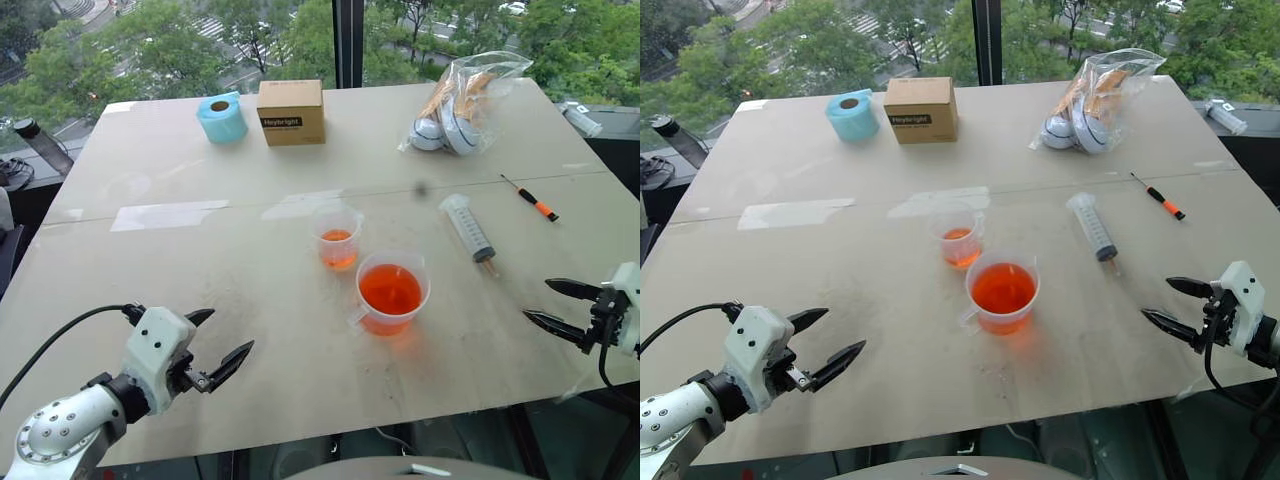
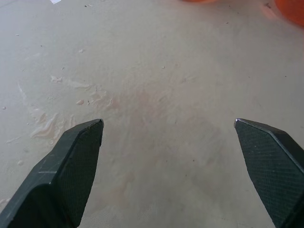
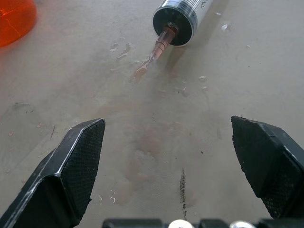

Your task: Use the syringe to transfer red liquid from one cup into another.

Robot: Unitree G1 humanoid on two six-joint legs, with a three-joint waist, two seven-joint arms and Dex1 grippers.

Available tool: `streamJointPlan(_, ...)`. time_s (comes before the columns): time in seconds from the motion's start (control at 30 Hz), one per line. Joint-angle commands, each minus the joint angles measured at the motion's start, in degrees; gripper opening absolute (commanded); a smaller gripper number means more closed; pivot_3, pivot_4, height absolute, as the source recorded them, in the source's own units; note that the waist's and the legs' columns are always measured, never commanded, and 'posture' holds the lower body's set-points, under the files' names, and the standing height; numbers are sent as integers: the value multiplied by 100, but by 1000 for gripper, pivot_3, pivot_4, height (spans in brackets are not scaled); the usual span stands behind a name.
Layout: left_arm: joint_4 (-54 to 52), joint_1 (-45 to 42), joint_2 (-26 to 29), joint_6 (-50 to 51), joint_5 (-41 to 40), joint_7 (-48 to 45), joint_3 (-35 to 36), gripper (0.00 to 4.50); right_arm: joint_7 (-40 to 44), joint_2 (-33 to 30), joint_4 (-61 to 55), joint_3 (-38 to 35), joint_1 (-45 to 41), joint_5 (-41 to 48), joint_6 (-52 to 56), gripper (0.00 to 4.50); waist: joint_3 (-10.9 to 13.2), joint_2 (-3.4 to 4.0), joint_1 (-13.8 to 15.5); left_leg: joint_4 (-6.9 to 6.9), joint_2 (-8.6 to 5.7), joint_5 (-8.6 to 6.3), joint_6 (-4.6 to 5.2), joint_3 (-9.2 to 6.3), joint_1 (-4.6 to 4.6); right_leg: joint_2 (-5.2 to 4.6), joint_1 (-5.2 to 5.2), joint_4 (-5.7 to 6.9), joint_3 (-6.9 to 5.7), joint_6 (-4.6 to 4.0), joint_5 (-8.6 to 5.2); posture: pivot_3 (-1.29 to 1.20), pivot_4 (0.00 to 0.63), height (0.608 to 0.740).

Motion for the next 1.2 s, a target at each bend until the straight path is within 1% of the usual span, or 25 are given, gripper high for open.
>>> streamJointPlan(0.03, 152, 18, -40, -220, -8, -76, 6, 4500, 2, 55, 152, -247, -91, 99, -314, 4475, 0, 0, 3, 0, 0, 0, 0, 0, 0, 0, 0, 0, 0, 0, 0, 0, 150, 740)
streamJointPlan(0.13, 441, 67, -48, -456, 60, -220, -25, 4500, -6, 125, 263, -227, -170, 168, -419, 4475, 0, 0, 1, 0, 0, 0, 0, 0, 1, 0, 0, 0, 0, -2, -1, 0, 150, 740)
streamJointPlan(0.27, 576, 109, -47, -632, 70, -310, 13, 4500, 19, 106, 294, -166, -205, 174, -450, 4475, 0, 0, -1, -1, 0, 0, 0, 0, 0, 0, -1, -1, 0, -2, -1, 0, 150, 740)
streamJointPlan(0.5, 654, 137, -40, -782, 61, -371, 62, 4500, -54, -22, 61, -56, -358, 268, -2, 4475, 0, 1, -5, -1, 0, 0, 0, -1, 0, -3, -1, -1, 0, -2, -1, 0, 150, 740)
streamJointPlan(0.6, 590, 130, -33, -776, 14, -359, 126, 4500, -113, -10, 22, 13, -550, 270, 92, 4475, 0, 1, -8, -1, 0, 0, 0, 0, 0, -5, -1, -1, 0, -2, -1, 0, 150, 740)
streamJointPlan(0.67, 546, 115, -9, -768, 8, -353, 155, 4500, -302, 45, -77, 68, -707, 309, 335, 4475, 0, 1, -23, -1, 0, 0, -1, 0, 0, -5, -2, -1, 0, -3, -1, 0, 150, 740)
streamJointPlan(0.73, 438, 89, 31, -743, -7, -355, 181, 4500, -715, 132, -244, 162, -929, 257, 689, 4475, 0, 0, -21, -1, 0, 0, -1, -1, 0, -5, -2, 0, 0, -2, -1, 0, 150, 740)
streamJointPlan(0.83, 81, -19, 168, -478, -275, -368, 302, 4500, -1208, 259, -525, 350, -1465, 315, 1209, 4475, 0, 1, -38, -1, 0, 0, -1, -1, -1, -5, -4, 1, 1, -2, -1, 0, 150, 740)
streamJointPlan(0.9, -173, -165, 420, -255, -527, -492, 395, 4500, -1396, 271, -732, 581, -1958, 419, 1727, 4475, 1, 3, -43, -1, 1, 0, -2, -1, -2, -6, -5, 2, 1, -2, -1, 0, 150, 740)
streamJointPlan(1.0, -413, -533, 1004, 239, -976, -710, 500, 4500, -1676, 422, -784, 999, -2861, 474, 2386, 4475, 2, 5, -38, -1, 0, 1, -4, -2, -5, -6, -11, 7, 0, -2, -1, 0, 150, 740)
streamJointPlan(1.07, -490, -833, 1445, 556, -1334, -911, 550, 4500, -1902, 458, -556, 1396, -3465, 206, 2739, 4475, 2, 4, -31, -3, 0, 4, -9, -3, -7, -4, -15, 5, -1, -2, -1, 0, 150, 740)
streamJointPlan(1.1, -497, -1052, 1656, 719, -1538, -979, 582, 4500, -2026, 501, -372, 1564, -3751, 58, 2829, 4475, 3, 3, -39, -4, 0, 8, -16, -4, -10, -5, -15, 2, -3, -2, -1, 0, 150, 740)
streamJointPlan(1.13, -455, -1452, 1935, 933, -1872, -1004, 600, 4500, -2230, 573, -117, 1726, -4137, -70, 3119, 4475, 5, 2, -36, -2, 0, 13, -24, -3, -10, -5, -16, 2, -3, -2, 0, 0, 150, 740)
streamJointPlan(1.2, -347, -2093, 2315, 1283, -2347, -981, 573, 4500, -2465, 691, 209, 1932, -4627, -239, 3422, 4475, 6, 3, -27, -1, -2, 15, -27, -4, -21, -5, -26, 3, -5, -2, 0, 0, 150, 740)
